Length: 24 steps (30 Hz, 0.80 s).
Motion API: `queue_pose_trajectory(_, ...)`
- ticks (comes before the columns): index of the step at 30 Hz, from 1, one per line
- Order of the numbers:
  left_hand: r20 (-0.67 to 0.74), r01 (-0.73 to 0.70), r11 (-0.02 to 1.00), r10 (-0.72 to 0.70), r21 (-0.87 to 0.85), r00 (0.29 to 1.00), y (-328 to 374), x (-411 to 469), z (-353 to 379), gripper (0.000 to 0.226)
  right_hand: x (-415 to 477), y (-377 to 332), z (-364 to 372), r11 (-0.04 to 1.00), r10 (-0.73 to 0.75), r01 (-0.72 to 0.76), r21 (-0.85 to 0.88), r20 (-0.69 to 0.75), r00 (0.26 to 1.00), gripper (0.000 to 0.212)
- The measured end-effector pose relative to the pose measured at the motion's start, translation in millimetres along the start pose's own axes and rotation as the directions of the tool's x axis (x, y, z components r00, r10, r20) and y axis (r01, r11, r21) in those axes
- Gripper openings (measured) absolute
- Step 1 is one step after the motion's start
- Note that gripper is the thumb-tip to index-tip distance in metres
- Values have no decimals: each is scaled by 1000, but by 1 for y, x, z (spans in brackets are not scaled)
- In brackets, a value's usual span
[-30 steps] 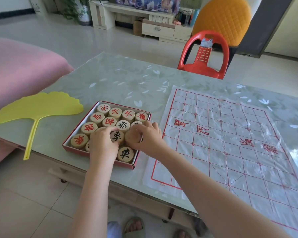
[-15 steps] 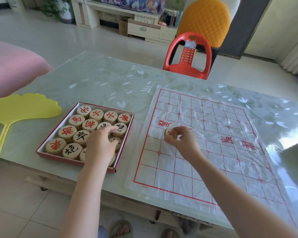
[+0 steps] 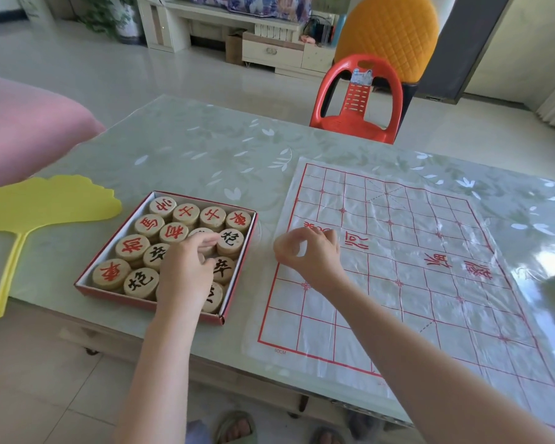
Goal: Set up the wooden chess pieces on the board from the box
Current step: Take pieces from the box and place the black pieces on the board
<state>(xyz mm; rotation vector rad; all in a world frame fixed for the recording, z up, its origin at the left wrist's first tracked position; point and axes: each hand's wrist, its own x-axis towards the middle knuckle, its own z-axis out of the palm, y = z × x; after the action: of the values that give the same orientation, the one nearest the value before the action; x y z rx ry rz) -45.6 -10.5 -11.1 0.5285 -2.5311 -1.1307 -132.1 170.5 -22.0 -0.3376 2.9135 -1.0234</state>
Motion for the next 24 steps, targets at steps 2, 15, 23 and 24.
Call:
queue_pose_trajectory(2,-12,7,1000,-7,-15,1000,-1,0,-3,42,4,-2,3,999,2,-1,-54,20,1000,51)
queue_pose_trajectory(15,-48,79,996,-81,-36,996,-12,0,-15,44,-16,-73,16,953,-257,274,-128,133,957,29)
queue_pose_trajectory(23,66,99,994,-96,-53,993,-22,-2,-28,43,-24,-89,45,860,-231,276,-430,155,961,42)
queue_pose_trajectory(24,67,102,993,-98,-54,993,-23,-1,-29,43,-25,-90,45,857,-224,271,-439,157,962,43)
